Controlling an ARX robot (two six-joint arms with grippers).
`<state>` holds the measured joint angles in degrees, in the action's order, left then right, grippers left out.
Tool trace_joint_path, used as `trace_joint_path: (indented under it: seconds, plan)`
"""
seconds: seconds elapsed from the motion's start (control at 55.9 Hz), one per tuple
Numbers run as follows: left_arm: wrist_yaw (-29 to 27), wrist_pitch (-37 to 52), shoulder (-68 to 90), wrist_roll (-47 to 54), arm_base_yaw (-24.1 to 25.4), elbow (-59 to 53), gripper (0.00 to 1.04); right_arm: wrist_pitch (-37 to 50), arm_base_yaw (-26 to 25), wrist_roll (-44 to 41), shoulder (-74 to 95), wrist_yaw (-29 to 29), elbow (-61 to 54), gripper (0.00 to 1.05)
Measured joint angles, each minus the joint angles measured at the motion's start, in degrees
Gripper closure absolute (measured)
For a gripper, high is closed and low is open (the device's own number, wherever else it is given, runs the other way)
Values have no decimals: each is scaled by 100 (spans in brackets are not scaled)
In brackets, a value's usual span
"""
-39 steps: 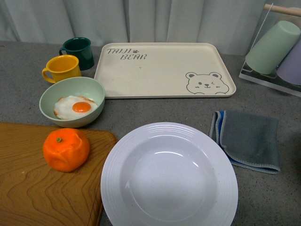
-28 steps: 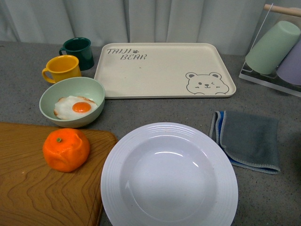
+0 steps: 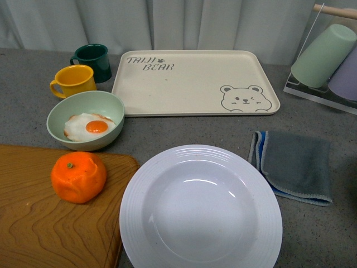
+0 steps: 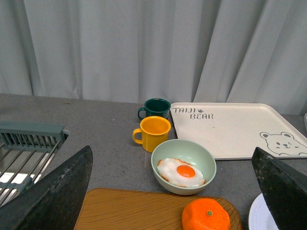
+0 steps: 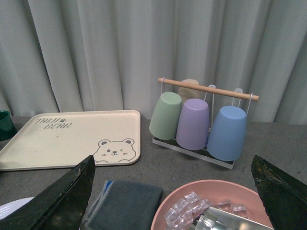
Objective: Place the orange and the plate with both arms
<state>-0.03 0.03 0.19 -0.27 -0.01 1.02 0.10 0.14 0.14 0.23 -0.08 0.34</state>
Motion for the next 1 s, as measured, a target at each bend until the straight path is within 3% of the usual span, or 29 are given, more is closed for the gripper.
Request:
trace_joint_path:
  seconds: [0.68,0.752,1.002]
  plan:
    - [-131,-85,50,-11,-48,24,7,0,0,2,2,0,0,9]
    - [-774,-645,590,-39,-245,251,7,0,0,2,2,2,0,9]
    - [-140,494,3919,-588,-544,970,7,0,0,2,-2,-2,0,9]
